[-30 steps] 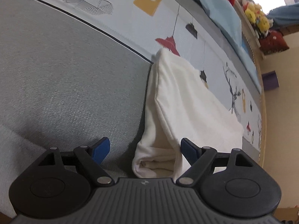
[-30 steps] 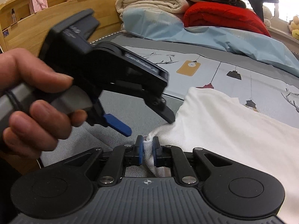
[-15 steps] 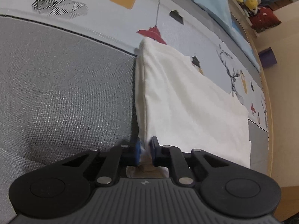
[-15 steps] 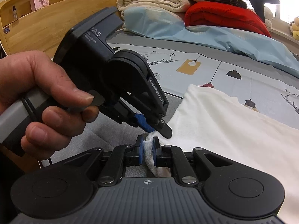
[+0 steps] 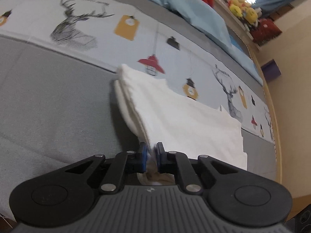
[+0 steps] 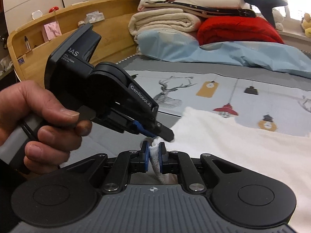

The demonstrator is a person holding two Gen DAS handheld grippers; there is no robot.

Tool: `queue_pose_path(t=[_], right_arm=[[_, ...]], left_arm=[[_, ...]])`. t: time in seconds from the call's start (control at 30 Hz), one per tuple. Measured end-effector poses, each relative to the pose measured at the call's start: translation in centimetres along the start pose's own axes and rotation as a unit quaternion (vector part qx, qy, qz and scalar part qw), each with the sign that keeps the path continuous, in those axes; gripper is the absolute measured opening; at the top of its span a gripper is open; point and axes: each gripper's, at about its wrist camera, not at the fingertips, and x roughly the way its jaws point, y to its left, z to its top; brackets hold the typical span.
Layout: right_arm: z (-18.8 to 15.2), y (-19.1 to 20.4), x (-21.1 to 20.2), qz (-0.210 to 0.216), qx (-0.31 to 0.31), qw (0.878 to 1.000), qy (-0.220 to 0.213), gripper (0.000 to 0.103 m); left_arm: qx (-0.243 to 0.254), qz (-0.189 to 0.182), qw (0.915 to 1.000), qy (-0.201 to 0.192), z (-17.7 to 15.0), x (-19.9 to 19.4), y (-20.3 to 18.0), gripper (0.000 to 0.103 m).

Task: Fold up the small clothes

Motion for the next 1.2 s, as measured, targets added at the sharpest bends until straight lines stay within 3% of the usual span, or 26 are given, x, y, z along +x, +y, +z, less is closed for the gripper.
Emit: queue_pose_path(t=[0.27,0.5,0.53,0.63,0.7,0.73,0.83,0.9,1.03,1.13,1.2], right_arm=[[-0.1,-6.2,-6.9,-0.067,0.016,0.998,-0.013,0.009],[-2.1,-13.3,-15.3,-0.139,0.057,0.988,-0.041,0.009],[-2.6,-14.2,-16.3,-0.151,0.062,0.986,-0.041,0.009],[-4.2,-16.8,-18.3,-0.193,0.074,0.978,-0.026,0.009],[-5.1,-18.6,-18.8,-0.228,0.083,0.97,0.003,0.009],[-5.8,-19.7,-18.9,-0.246,0.092,0.965,0.026,0.009],[-7.7,-22.8,-18.3,-0.268,0.146,0.947,0.098,0.01],[-8.3,-24.2,-18.0,-0.271,0.182,0.939,0.112,0.011],[-7.7,-25.9,-18.5,-0.256,0.243,0.932,0.075,0.013],[-6.8,-27.4,-18.5,-0.239,0.274,0.931,0.03,0.025],[-6.7,-28.7,-17.6,-0.224,0.293,0.929,0.026,0.027]], left_arm=[[0.06,-0.062,0.9961,-0.021,-1.0,1.9,-9.8,0.009],[0.148,-0.159,0.9751,-0.041,-3.8,5.1,-21.5,0.005],[0.158,-0.173,0.9712,-0.043,-4.3,5.6,-22.8,0.0],[0.187,-0.213,0.9576,-0.049,-6.1,6.7,-26.3,0.0],[0.208,-0.215,0.9537,-0.033,-6.8,7.7,-27.7,0.003],[0.21,-0.205,0.9556,-0.027,-6.9,8.2,-27.9,0.005],[0.192,-0.172,0.966,-0.026,-6.1,8.7,-26.5,0.005],[0.17,-0.153,0.9733,-0.018,-5.2,8.7,-24.7,0.005],[0.158,-0.132,0.9785,0.019,-3.8,8.6,-21.4,0.005],[0.196,-0.114,0.9732,0.042,-4.7,9.1,-20.7,0.006],[0.219,-0.103,0.9692,0.048,-5.7,9.3,-20.1,0.007]])
